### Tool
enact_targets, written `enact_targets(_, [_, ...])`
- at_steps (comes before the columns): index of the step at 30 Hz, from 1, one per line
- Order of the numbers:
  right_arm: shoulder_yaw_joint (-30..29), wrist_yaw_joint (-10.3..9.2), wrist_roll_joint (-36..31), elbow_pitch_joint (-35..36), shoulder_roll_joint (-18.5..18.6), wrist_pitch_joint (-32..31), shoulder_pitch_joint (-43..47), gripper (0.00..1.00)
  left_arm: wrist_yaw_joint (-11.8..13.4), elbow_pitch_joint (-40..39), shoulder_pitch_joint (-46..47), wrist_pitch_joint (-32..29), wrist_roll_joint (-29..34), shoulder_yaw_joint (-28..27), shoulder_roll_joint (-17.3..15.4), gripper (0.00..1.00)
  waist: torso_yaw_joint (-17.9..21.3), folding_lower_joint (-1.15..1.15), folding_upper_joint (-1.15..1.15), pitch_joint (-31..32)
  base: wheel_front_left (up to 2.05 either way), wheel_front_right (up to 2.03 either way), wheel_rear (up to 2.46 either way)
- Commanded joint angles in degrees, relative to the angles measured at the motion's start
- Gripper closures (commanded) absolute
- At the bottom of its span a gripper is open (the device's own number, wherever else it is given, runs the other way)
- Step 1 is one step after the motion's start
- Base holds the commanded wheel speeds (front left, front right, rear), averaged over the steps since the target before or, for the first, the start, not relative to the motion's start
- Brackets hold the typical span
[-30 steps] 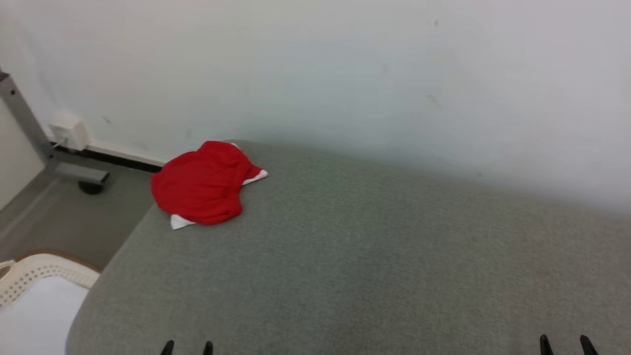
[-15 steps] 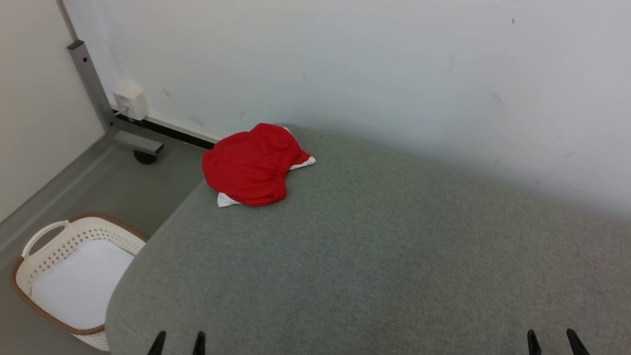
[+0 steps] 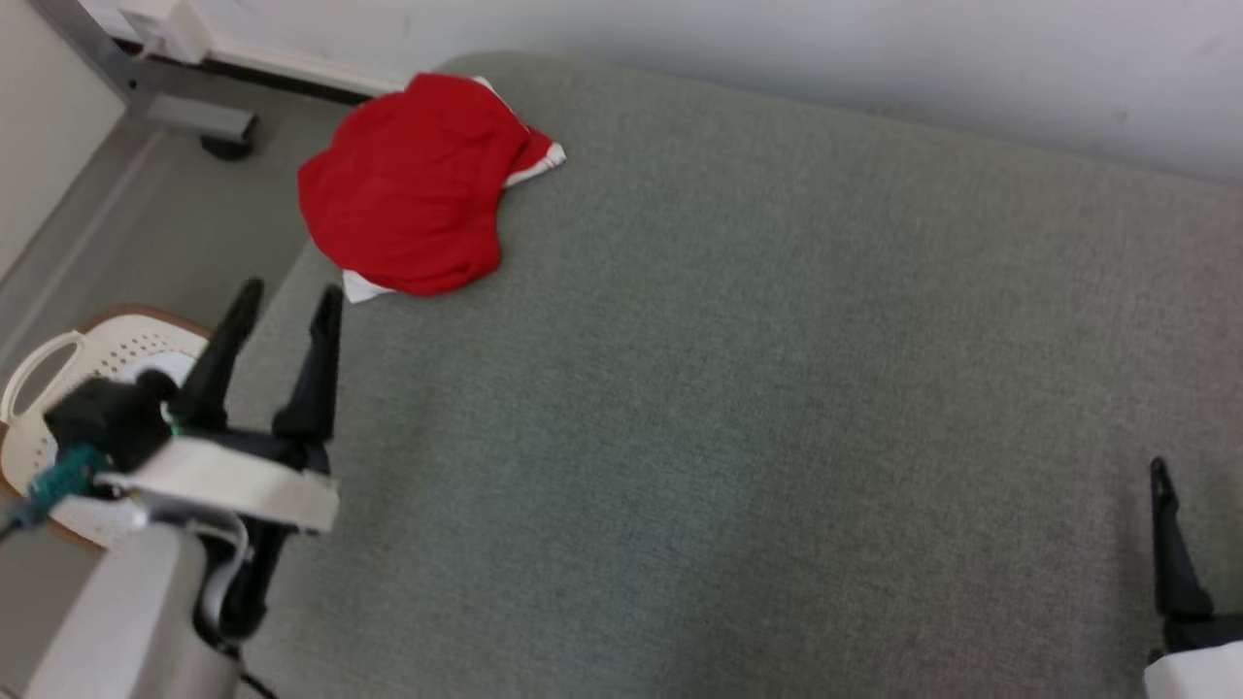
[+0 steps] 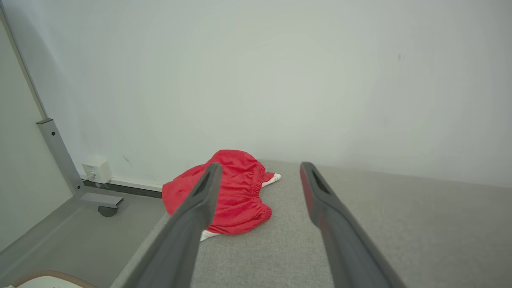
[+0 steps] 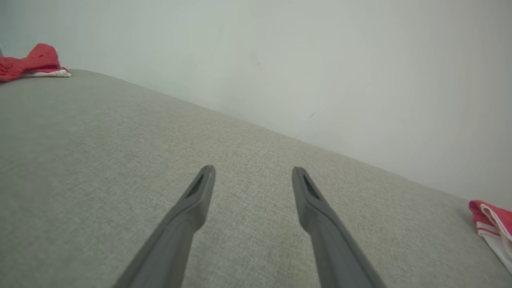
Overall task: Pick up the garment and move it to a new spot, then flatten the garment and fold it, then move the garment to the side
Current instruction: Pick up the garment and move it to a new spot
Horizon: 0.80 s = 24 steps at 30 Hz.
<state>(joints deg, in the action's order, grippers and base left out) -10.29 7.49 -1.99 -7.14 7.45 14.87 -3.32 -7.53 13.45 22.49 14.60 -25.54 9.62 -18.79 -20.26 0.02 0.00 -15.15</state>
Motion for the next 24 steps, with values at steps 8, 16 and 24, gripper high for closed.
enact_targets(8, [-2.4,-0.03,-0.7,9.8,6.9,-5.5,-5.3,0.0,0.1,14.0,22.0,-1.7,-13.9,9.4,-8.5,0.0,1.3,-0.02,0.0,-17.6,0.0,0.0,0.0])
enact_targets(16, [-3.1,-0.09,0.5,17.1,10.3,-10.7,-3.9,0.0,0.1,30.8,34.3,-5.1,-19.7,17.6,-8.3,0.0,2.8,-0.02,0.0,-21.7,0.0,0.0,0.0])
enact_targets(24, [-3.6,-0.08,1.9,23.0,11.6,-13.7,-1.9,0.0,0.1,43.4,39.9,-6.1,-19.7,23.7,-7.2,0.0,4.6,-0.02,0.0,-23.5,0.0,0.0,0.0])
